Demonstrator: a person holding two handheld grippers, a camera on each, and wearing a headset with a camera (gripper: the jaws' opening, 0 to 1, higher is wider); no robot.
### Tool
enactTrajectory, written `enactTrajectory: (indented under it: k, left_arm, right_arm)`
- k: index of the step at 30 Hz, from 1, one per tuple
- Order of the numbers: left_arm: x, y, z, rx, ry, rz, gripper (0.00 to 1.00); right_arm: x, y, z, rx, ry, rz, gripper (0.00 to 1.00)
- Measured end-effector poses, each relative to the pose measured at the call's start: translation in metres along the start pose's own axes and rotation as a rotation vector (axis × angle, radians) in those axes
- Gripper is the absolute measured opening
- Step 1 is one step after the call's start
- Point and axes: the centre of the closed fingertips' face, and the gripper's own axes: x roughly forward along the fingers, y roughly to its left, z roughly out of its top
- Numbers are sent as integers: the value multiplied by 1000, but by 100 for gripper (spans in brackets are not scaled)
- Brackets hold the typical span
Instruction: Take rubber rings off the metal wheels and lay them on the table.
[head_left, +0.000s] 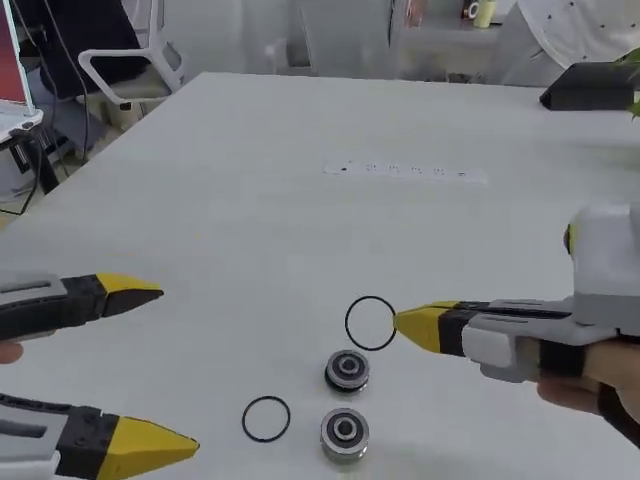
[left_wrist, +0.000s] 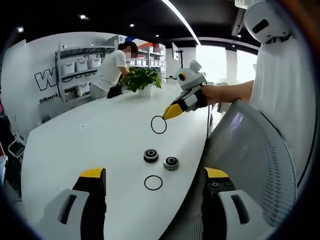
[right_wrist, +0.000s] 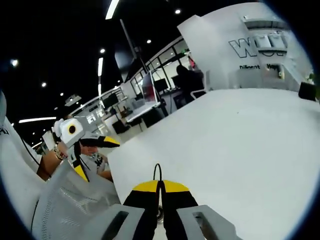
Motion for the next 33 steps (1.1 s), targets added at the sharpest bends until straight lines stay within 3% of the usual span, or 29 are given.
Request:
enactTrajectory:
  k: [7,14,28,33]
  left_arm:
    - [0,-3,-9,-38,7,11,76]
    - [1,-2,-10,-46,4,17,76]
    - [3,-5,-12,-60,-9,-3,79]
    - [4,-7,-15,-52,7,-16,82]
  right_arm:
    - [1,9,11,6,-29,22,0]
    - [6,23,25,-23,-42,54,0]
    - [30,56,46,-158,6,131,0]
    - [43,67,48,-200,34,163,0]
